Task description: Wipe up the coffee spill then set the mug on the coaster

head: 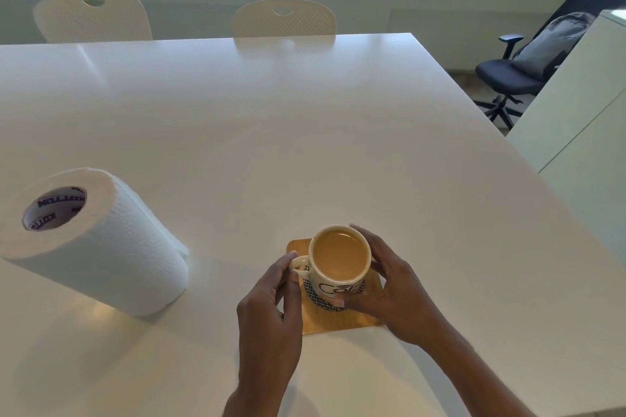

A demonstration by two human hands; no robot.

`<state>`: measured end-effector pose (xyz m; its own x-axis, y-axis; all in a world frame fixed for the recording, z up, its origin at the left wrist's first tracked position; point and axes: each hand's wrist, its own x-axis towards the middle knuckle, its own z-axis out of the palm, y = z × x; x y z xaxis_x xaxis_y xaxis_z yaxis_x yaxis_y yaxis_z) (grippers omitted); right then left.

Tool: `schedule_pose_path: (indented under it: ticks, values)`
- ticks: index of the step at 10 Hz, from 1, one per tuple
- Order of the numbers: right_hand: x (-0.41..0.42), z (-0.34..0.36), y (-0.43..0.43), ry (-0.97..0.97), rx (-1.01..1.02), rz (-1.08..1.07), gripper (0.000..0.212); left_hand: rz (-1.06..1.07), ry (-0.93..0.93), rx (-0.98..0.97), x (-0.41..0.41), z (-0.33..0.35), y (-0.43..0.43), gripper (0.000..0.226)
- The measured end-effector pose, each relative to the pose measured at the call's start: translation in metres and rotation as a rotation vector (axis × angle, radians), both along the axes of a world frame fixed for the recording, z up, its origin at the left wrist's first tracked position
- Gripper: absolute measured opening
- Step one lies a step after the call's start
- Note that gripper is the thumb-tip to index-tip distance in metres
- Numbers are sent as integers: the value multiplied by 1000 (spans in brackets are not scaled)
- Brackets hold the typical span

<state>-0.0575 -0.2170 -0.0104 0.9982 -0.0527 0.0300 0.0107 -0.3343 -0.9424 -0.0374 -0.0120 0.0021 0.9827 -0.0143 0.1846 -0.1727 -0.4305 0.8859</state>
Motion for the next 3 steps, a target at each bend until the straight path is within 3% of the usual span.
schedule_pose_path:
  ticks: [1,2,3]
  values:
    - [-3,0,2,25,11,9,108,-1,-1,7,-2,2,-2,36]
    - [-5,5,6,-6,26,-37,101,-2,1,5,-3,6,-5,47]
    - [-2,13,9,-75,80,-87,81,18,-56,39,-1,8,-8,44]
